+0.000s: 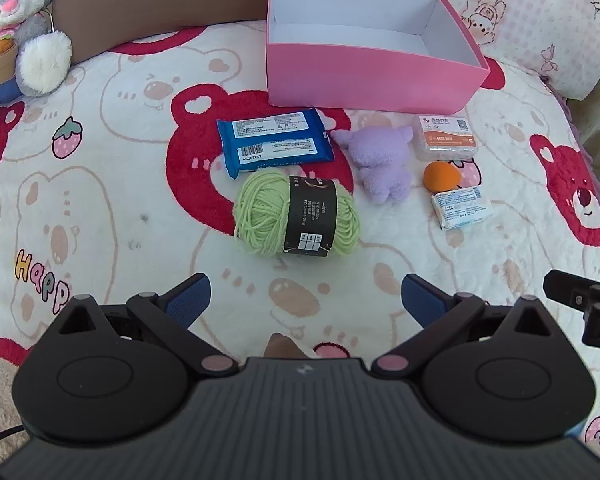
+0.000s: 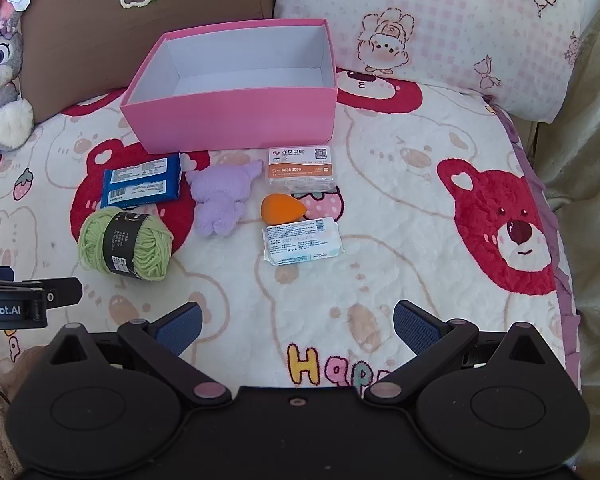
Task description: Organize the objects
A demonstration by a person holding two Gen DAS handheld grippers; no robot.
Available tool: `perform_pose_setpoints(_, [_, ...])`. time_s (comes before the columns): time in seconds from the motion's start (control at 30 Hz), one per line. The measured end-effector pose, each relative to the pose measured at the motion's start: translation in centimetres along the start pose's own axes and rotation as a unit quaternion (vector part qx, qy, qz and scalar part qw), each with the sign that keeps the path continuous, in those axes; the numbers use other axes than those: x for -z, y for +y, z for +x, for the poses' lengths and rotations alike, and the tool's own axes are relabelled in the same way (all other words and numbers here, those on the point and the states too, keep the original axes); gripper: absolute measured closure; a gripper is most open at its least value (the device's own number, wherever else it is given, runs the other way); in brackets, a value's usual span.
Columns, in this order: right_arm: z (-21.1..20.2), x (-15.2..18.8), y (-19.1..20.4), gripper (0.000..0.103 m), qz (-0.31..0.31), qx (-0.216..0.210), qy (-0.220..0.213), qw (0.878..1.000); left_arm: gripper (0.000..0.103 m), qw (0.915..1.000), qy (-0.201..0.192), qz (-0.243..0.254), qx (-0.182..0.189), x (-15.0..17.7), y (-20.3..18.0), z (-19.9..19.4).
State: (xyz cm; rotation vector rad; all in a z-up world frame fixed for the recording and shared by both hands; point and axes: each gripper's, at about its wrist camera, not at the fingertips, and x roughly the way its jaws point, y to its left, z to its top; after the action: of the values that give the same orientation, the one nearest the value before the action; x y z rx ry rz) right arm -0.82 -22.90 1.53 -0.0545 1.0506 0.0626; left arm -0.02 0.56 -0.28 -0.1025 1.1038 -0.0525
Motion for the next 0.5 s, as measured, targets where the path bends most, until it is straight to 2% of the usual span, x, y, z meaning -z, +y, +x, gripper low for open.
perform_pose_setpoints(0.5, [0.08,0.03,0.01,0.000,-0.001,0.004,0.002,1.000,0.000,1.0000,0.002,-0.001,-0.002,0.21,-0.05,0.20])
